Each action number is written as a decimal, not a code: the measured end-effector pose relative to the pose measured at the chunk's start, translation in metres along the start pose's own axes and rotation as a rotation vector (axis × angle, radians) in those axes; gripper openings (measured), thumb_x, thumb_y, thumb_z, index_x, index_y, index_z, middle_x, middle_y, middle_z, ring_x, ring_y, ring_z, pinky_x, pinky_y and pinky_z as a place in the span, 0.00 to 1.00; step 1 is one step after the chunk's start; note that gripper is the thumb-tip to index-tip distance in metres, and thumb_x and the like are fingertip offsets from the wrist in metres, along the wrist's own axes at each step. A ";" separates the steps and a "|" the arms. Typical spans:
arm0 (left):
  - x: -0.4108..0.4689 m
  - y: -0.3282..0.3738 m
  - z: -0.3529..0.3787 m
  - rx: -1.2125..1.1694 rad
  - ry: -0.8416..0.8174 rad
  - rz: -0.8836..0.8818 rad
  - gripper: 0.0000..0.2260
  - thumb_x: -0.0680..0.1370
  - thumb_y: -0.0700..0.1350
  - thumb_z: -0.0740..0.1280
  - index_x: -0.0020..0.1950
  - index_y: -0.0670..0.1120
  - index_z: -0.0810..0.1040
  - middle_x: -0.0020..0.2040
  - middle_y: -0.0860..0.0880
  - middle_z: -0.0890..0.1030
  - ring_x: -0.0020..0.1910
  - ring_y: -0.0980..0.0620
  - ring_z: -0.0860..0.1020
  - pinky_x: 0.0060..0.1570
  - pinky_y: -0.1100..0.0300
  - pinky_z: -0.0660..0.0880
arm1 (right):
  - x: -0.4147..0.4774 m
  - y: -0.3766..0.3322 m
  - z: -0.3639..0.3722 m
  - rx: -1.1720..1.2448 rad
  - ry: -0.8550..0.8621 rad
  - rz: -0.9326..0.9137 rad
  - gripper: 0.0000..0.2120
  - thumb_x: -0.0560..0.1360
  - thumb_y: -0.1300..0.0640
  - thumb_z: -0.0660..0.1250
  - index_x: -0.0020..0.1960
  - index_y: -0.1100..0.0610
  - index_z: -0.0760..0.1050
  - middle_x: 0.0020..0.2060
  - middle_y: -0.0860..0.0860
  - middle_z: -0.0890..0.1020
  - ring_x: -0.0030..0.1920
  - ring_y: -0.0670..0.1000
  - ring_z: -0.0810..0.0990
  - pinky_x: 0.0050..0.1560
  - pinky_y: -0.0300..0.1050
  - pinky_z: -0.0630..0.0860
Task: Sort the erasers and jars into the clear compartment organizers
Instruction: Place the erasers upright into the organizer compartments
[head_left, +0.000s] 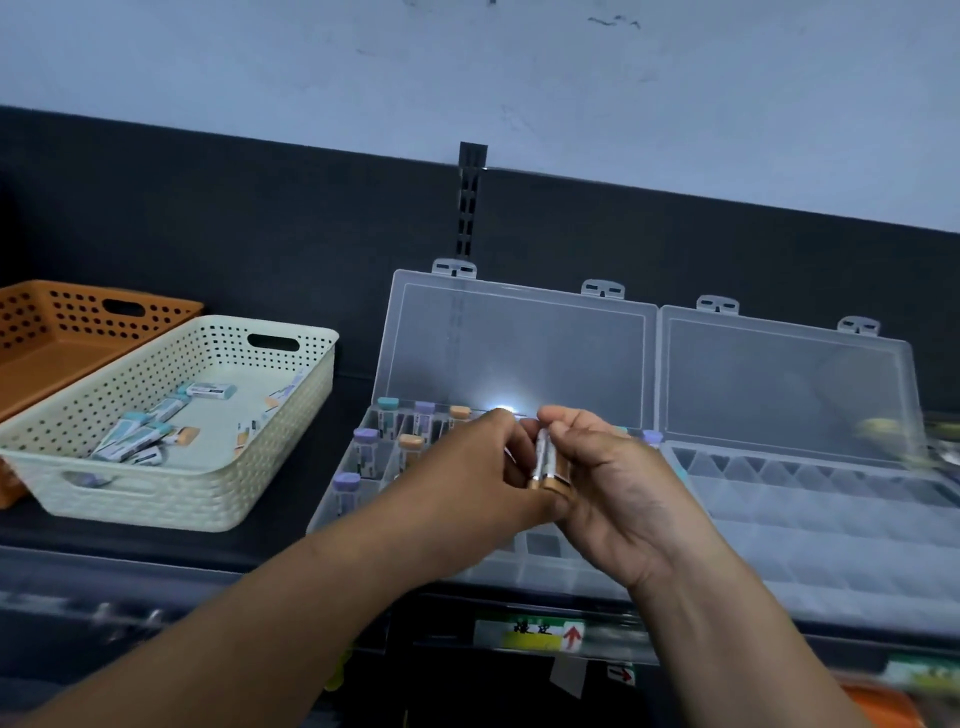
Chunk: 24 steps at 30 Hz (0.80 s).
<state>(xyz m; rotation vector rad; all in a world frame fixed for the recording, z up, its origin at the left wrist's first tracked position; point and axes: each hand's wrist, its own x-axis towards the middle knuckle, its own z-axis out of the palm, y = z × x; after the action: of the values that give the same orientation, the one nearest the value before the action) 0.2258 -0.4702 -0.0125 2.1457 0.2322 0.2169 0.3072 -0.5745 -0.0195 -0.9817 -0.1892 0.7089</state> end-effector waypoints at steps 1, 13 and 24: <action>0.001 0.001 0.003 -0.013 0.018 -0.004 0.12 0.70 0.49 0.75 0.46 0.51 0.73 0.39 0.49 0.83 0.41 0.49 0.81 0.47 0.46 0.79 | -0.001 0.001 -0.002 0.009 -0.003 -0.020 0.09 0.80 0.68 0.55 0.48 0.62 0.74 0.42 0.60 0.81 0.40 0.56 0.81 0.50 0.53 0.78; 0.007 0.016 0.011 -0.362 0.073 -0.035 0.05 0.78 0.39 0.66 0.53 0.46 0.77 0.45 0.45 0.81 0.40 0.49 0.82 0.45 0.54 0.81 | -0.014 -0.017 -0.037 -0.398 -0.003 -0.230 0.07 0.72 0.66 0.68 0.39 0.58 0.74 0.36 0.54 0.82 0.35 0.48 0.78 0.34 0.40 0.72; 0.018 0.016 0.005 -0.374 0.095 -0.090 0.04 0.76 0.36 0.67 0.48 0.43 0.79 0.40 0.44 0.82 0.34 0.53 0.81 0.40 0.59 0.80 | -0.019 -0.021 -0.043 -0.808 -0.080 -0.291 0.07 0.78 0.61 0.65 0.48 0.51 0.80 0.41 0.52 0.84 0.42 0.48 0.81 0.47 0.40 0.80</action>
<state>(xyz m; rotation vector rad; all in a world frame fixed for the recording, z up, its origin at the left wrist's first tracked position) 0.2461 -0.4785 -0.0002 1.7528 0.3166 0.2863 0.3222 -0.6237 -0.0240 -1.6497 -0.7110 0.3932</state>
